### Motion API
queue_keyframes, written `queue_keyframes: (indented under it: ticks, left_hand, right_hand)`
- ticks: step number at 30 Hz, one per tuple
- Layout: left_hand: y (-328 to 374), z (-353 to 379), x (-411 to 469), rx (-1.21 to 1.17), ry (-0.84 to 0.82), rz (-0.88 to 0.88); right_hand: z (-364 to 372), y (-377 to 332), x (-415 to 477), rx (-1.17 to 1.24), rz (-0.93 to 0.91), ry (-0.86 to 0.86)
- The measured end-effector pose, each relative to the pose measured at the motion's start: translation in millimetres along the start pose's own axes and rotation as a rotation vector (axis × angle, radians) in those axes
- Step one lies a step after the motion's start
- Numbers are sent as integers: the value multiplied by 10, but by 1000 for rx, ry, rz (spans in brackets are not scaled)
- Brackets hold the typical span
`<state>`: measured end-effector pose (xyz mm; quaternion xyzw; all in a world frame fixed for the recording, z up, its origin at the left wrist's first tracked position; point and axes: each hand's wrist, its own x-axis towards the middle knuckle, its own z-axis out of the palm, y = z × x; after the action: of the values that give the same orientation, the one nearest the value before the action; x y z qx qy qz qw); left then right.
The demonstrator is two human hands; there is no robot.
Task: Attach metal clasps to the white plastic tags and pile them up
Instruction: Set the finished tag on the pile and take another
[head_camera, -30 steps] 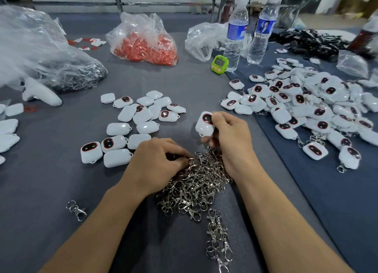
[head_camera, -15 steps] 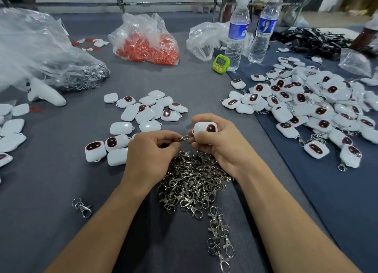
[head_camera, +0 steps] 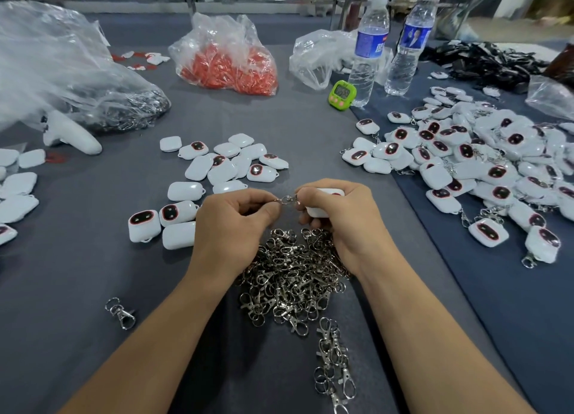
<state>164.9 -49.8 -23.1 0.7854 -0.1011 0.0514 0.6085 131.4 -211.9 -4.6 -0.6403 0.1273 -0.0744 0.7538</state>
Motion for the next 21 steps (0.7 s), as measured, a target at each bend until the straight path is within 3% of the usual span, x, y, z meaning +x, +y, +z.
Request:
queue_keyframes:
  ticks: [3,8,15,21]
  left_hand:
    - [15,0,23,-122,23,-16]
    - [5,10,42,-114,56,3]
    - [39,-9,39,-145,21,27]
    - [63,-13,49,-104,-39,55]
  right_hand:
    - [10,5,7,-90,-2,16]
    - [19,65,8,-531,-153,179]
    - [104,44,-53,-459,-232,58]
    - [91,50,-35,-466,-252,72]
